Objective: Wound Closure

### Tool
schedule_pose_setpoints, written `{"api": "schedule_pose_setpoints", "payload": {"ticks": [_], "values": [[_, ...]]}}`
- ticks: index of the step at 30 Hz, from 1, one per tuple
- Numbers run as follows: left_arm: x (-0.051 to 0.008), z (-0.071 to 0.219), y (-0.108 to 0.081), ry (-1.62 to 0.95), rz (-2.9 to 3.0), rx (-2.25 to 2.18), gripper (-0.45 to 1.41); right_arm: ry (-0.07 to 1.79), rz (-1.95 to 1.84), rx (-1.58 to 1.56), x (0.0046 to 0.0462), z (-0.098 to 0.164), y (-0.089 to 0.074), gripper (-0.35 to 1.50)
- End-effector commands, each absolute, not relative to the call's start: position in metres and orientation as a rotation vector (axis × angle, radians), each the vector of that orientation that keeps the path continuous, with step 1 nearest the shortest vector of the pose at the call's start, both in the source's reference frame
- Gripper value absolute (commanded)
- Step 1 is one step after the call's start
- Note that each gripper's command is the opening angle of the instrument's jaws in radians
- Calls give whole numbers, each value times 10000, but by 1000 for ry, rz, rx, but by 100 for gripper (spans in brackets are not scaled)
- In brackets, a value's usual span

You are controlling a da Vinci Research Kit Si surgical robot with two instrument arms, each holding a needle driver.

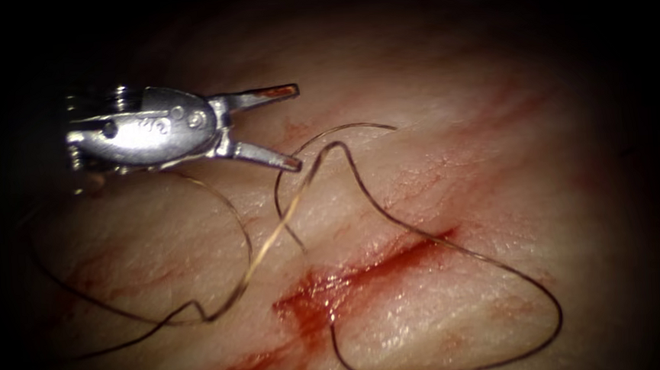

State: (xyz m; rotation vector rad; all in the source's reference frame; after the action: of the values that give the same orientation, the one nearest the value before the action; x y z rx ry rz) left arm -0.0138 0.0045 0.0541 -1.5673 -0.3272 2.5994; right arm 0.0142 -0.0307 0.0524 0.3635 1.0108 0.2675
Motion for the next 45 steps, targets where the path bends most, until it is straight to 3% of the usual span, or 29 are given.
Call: {"api": "schedule_pose_setpoints", "payload": {"ticks": [1,14,20,34,38,41,45], "values": [[-147,552,39,-318,2603,-1571,66,1014,275,371,150,529,-314,141],[-216,648,-5,-471,2541,-1437,78,1015,274,376,140,525,-318,140],[-239,685,-43,-598,2529,-1483,74,1014,278,374,144,527,-316,138],[-255,678,-19,-545,2390,-1571,54,1011,281,378,136,532,-320,136],[-256,675,-26,-589,2385,-1600,19,1007,289,374,126,538,-315,135],[-254,675,-22,-611,2382,-1615,-45,999,299,358,118,540,-310,135],[-249,669,-14,-625,2376,-1623,-45,986,317,334,106,544,-302,131]]}}
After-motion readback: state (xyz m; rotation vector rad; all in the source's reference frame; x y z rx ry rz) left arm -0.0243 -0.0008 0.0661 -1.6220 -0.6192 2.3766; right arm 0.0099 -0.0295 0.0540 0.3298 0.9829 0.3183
